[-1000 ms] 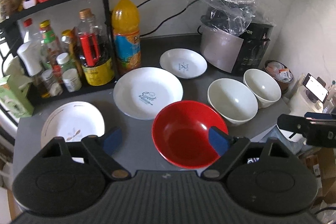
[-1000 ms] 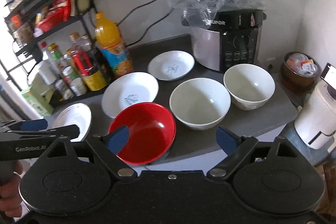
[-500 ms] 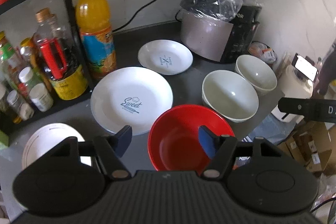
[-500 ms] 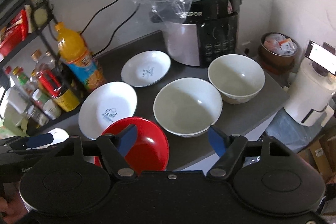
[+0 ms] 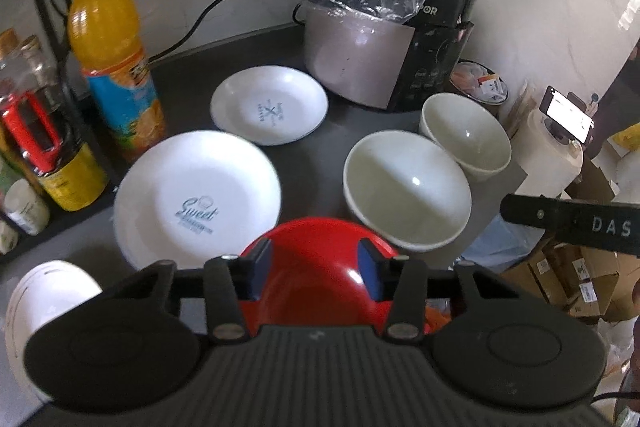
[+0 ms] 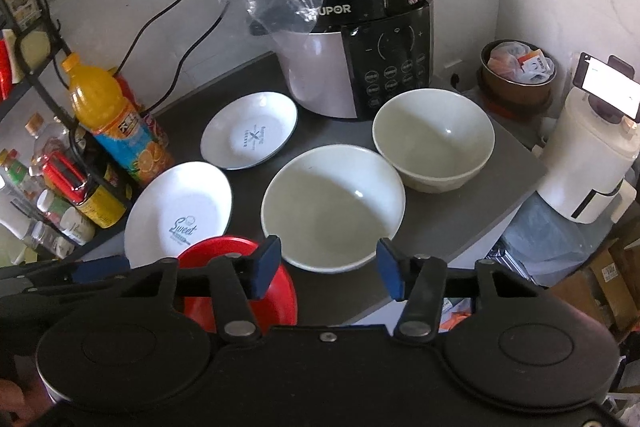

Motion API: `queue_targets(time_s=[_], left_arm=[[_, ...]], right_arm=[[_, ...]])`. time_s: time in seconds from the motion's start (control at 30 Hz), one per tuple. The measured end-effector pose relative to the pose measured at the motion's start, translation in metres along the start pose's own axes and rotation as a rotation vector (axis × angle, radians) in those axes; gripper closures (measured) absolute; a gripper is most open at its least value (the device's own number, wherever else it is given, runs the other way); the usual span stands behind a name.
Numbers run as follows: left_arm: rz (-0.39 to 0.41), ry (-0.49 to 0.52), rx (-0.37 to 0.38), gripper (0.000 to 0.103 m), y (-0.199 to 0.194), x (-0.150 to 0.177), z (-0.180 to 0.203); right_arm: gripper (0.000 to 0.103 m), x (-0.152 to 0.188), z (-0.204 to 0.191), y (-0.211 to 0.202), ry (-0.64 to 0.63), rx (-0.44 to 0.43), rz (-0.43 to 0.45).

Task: Organize plates and bowls
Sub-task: 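Grasp the nearer white bowl's rim with the right tool while the left tool holds the red bowl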

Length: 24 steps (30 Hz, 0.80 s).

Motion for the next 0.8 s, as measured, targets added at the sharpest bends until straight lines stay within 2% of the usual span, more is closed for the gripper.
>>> queue_targets(time_s=[0.33, 0.47, 0.57, 0.8], left_arm=[[-0.044, -0.027, -0.039, 0.058, 0.047, -0.024, 0.033], [-0.038, -0.014, -0.044, 0.062, 0.062, -0.033, 0.046], [-0.027, -0.041, -0.034, 0.066, 0.071, -0.042, 0.052], [-0.059, -0.035, -0.064, 0.068, 0.100, -0.049, 0.063]], right_arm=[[0.057, -0.022, 0.044, 0.035, 0.003, -0.033, -0.042], [0.059, -0.024, 0.060, 0.049, -0.002, -0.038, -0.061], [0.067, -0.024, 0.069, 0.062, 0.007, -0.053, -0.089], [0.070, -0.022, 0.082, 0.086, 0.010, -0.077, -0.137]])
Point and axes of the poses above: each gripper's, at about its wrist camera, not at the fingertips, and y roughly the way its jaws point, z to its right, x to its underside, the point moved 6 cm from there along y, roughly the way its jaws point, and after that the axes turned 8 degrees about -y, right-handed, at the moved point
